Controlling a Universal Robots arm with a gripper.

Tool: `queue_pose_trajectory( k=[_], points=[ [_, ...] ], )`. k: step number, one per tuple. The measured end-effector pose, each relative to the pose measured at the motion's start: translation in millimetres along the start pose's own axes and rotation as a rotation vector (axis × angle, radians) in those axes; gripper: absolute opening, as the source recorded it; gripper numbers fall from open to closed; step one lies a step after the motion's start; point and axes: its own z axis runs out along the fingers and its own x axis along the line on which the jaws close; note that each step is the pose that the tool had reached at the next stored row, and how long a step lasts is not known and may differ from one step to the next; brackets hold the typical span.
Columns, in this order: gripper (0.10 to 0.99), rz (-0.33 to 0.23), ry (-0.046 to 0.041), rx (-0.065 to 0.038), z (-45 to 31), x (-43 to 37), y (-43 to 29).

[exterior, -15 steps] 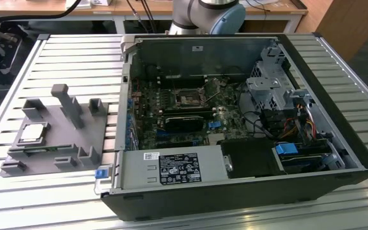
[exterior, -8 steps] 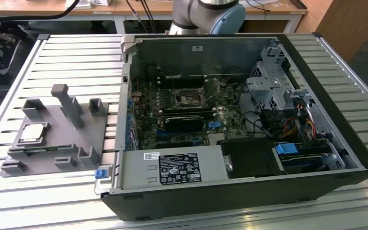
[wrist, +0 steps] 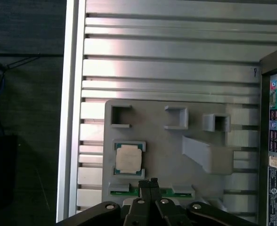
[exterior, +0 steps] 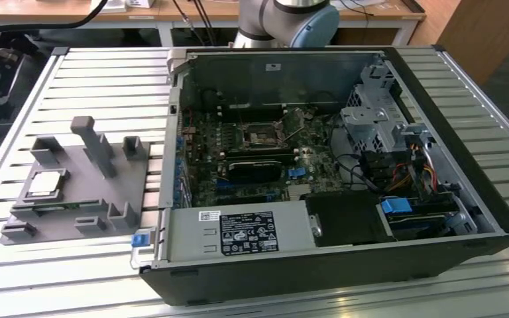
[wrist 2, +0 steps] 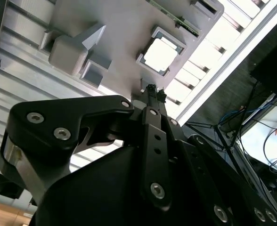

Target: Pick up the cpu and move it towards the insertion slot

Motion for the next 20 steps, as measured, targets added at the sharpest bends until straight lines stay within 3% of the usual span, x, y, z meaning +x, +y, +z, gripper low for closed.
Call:
queue_pose_trajectory(
  k=[5, 6, 7, 9, 10, 12, 13, 15, 20],
  points=[
    [0.114, -0.003, 0.0000, 0.000, 2.0, 1.1, -1.7],
    [0.169, -0.003, 0.0001, 0.000, 2.7, 1.4, -1.9],
    [0.169, -0.003, 0.0001, 0.000, 3.5, 1.6, -2.4],
    [0.294, -0.004, 0.0000, 0.000, 5.4, 1.8, -3.0],
    [0.294, -0.004, 0.0001, 0.000, 6.5, 2.0, -3.3],
    [0.408, -0.005, 0.0001, 0.000, 9.0, 2.1, -3.7],
    [0.408, -0.005, 0.0001, 0.000, 10.5, 2.3, -3.8],
    [0.525, -0.006, 0.0002, 0.000, 13.8, 2.6, -4.2],
    [0.588, -0.008, 0.0002, 0.000, 20.1, 4.1, -4.6]
  ],
)
